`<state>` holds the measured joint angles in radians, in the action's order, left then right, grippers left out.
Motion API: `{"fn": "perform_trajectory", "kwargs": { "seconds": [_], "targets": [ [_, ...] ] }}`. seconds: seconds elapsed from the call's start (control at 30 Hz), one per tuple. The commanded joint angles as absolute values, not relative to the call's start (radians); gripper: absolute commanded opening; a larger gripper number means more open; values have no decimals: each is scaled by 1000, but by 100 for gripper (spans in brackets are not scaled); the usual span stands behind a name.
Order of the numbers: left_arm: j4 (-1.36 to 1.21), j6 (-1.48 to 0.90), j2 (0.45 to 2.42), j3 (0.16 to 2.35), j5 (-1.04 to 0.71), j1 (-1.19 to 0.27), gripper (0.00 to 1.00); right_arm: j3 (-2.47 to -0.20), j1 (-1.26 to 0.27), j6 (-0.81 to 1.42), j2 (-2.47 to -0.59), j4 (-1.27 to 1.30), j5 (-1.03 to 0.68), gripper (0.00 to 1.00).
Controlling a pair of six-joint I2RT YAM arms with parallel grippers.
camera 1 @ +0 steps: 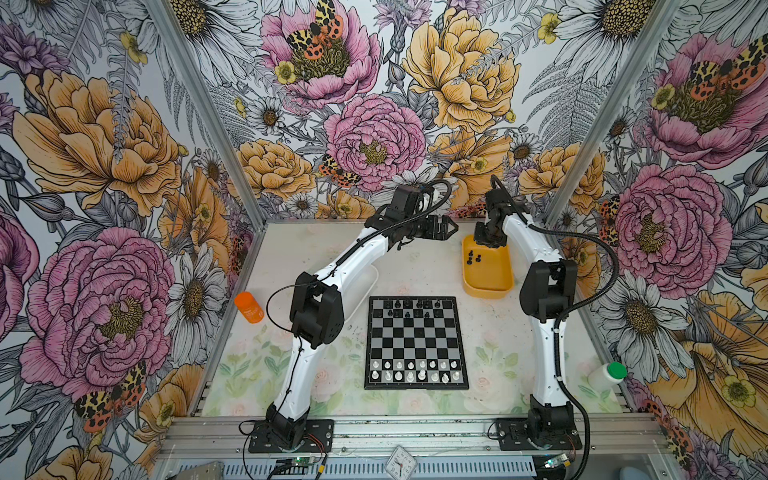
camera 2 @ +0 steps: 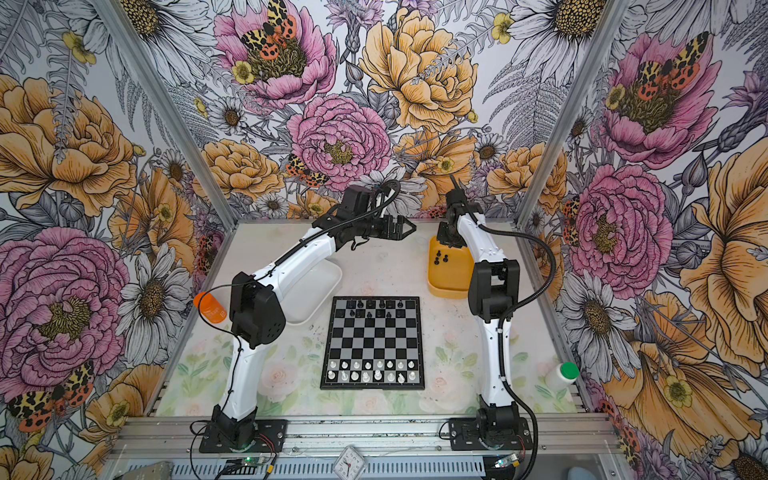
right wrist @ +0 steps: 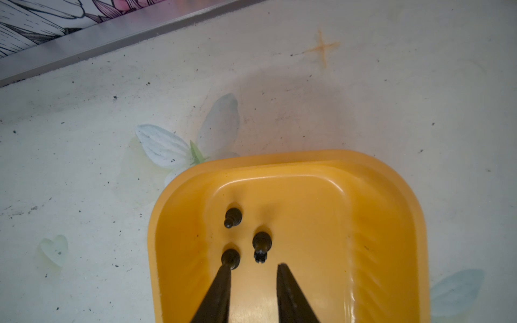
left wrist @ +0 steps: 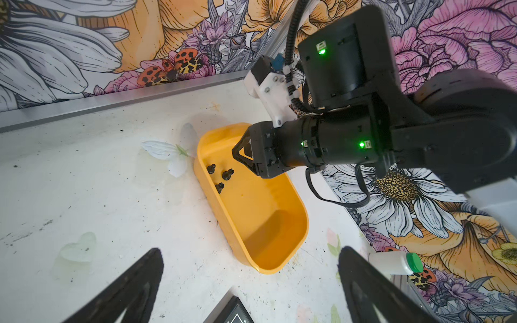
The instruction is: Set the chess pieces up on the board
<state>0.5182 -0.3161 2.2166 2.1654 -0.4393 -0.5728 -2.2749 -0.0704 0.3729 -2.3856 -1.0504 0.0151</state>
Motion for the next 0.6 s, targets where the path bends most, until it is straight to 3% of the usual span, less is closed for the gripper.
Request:
{"fn": "perform_trajectory", "kwargs": {
  "seconds": [0.0,0.57],
  "targets": [
    [534,-328,2200,2166,-458,-558,99,-2271,-65,367,-2411,-1051,21,31],
    [534,-319,2161,2111,-459,-522,99,-2220,-68,370,-2443,-1048,11,27]
  ]
}}
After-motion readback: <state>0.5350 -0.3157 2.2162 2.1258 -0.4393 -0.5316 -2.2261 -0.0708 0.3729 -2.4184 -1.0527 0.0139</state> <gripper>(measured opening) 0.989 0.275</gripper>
